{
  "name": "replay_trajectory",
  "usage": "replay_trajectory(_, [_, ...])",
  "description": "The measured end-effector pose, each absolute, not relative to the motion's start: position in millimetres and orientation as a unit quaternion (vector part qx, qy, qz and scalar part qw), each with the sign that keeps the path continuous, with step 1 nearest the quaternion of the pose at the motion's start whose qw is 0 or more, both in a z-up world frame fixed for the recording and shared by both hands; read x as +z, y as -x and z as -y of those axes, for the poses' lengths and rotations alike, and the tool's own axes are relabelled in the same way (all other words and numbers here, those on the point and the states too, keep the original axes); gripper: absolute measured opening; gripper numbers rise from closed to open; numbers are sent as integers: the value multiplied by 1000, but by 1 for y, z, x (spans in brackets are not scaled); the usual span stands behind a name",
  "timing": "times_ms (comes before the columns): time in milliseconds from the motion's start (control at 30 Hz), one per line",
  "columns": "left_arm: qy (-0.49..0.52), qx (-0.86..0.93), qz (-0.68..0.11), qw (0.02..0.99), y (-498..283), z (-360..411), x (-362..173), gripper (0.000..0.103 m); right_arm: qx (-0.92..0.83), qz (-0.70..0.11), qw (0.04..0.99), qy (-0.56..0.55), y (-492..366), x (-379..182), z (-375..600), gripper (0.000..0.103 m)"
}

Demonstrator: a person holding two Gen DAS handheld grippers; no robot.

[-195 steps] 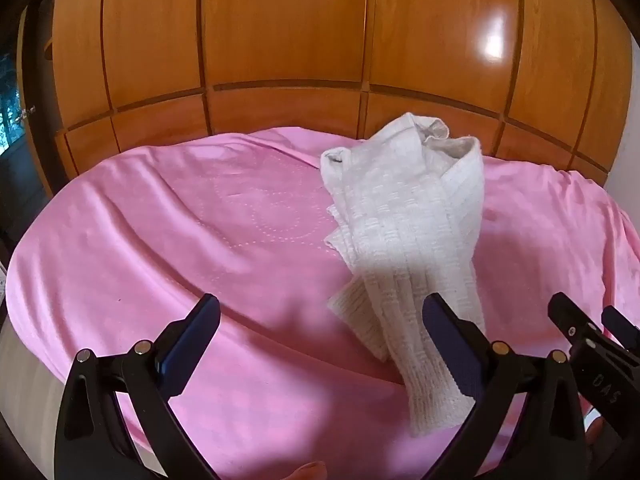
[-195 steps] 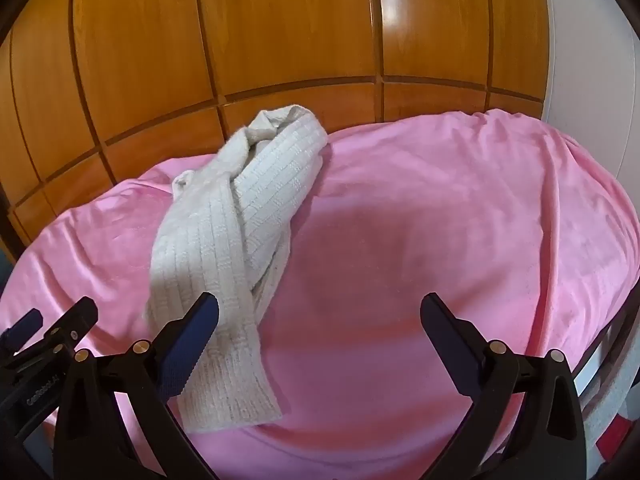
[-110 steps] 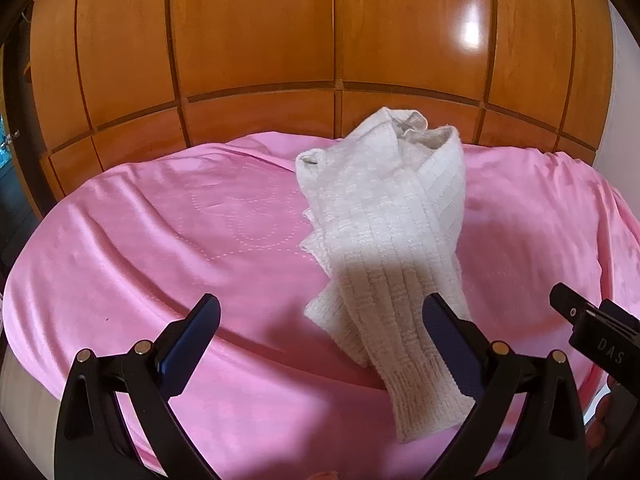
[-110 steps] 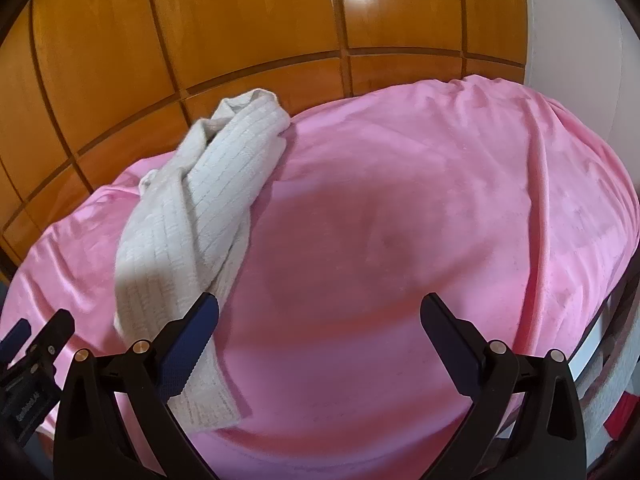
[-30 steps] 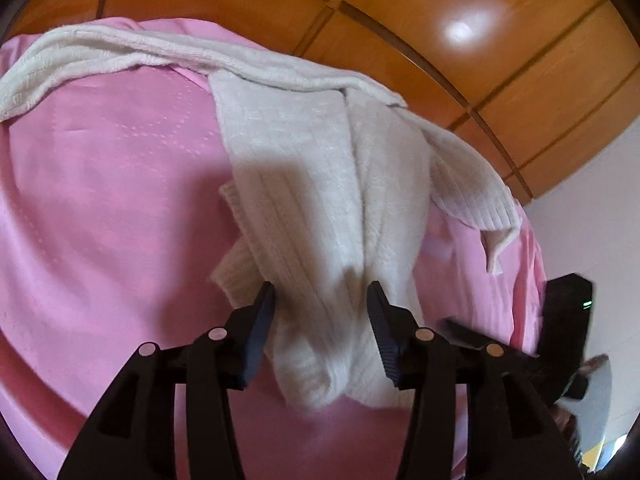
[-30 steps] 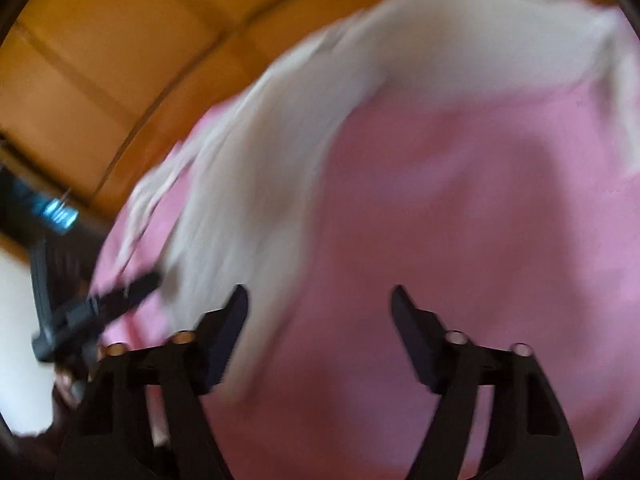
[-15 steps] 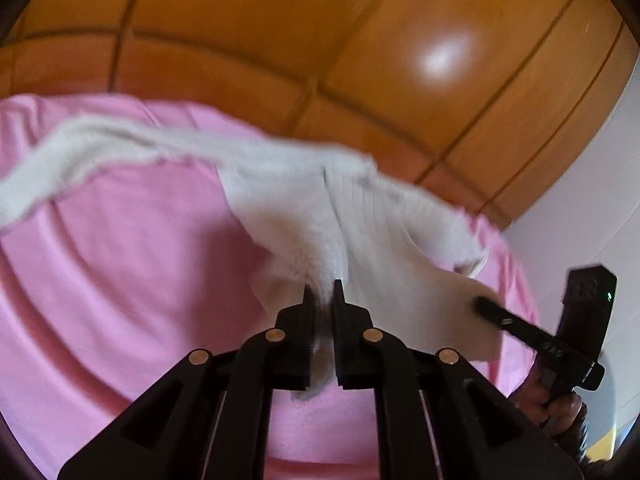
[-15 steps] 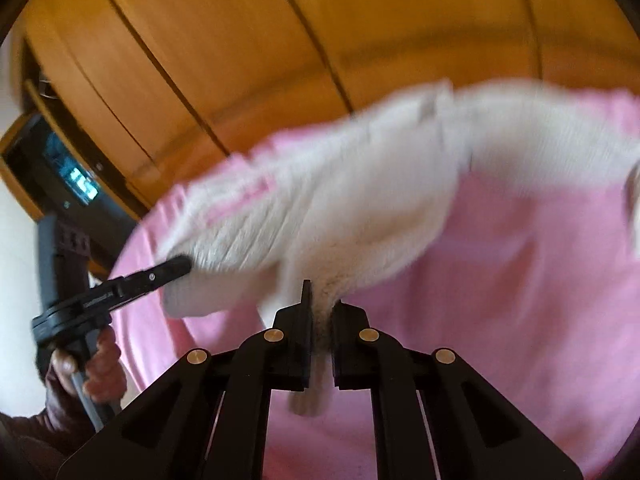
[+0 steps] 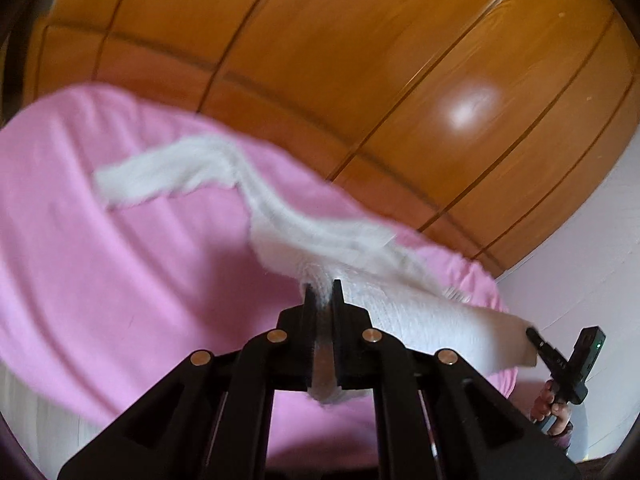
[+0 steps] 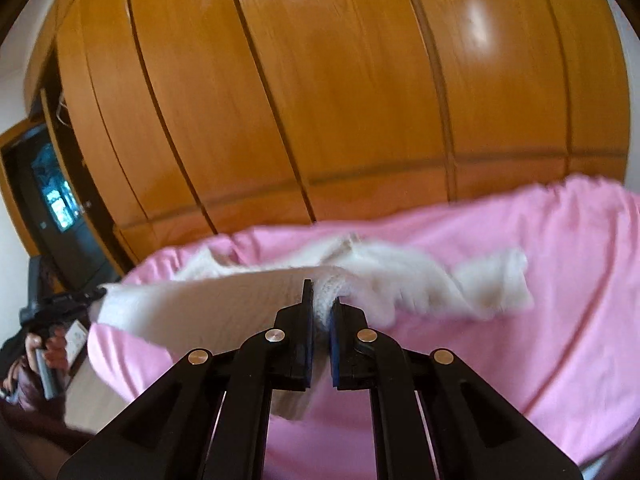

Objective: Fold small clothes

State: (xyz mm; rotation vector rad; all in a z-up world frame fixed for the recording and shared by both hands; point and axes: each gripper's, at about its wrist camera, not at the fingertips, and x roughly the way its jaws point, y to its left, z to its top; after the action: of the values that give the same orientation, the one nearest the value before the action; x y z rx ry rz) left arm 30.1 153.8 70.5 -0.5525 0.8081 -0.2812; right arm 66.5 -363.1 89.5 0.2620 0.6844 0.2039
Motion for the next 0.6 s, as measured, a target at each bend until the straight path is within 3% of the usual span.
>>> replay_trajectory(200, [263,-73,-516,812,-10,-144,-38,6,49,-520,846,-109,-46,-43,367,5])
replay_trajectory(300, [255,-58,-547,795,-11,-136,-73,8,35,-560,821,-105,-51,-77,365,5])
replay_trajectory(367, [256,-37,-545,798,-15,-141,-77,16,38,-562,822,-78,-52,-76,358,8])
replay_trajectory(400, [255,-24,-534,805,-16,-147,-74,22,37,-556,828,-65,-55,-68,357,21])
replay_trajectory(433, [253,-3,-513,820,-18,-158,-65,38,34,-548,834,-59,-54,-58,357,30])
replay_trajectory(467, [251,12,-501,828,-21,-165,-60,44,21,-532,845,-52,-58,-49,359,49])
replay_trajectory(500, [249,31,-488,836,-24,-175,-55,46,12,-520,852,-50,-60,-44,360,60])
replay_trajectory(600, [233,102,-454,854,-41,-211,-45,47,13,-487,872,-47,-81,-31,353,62])
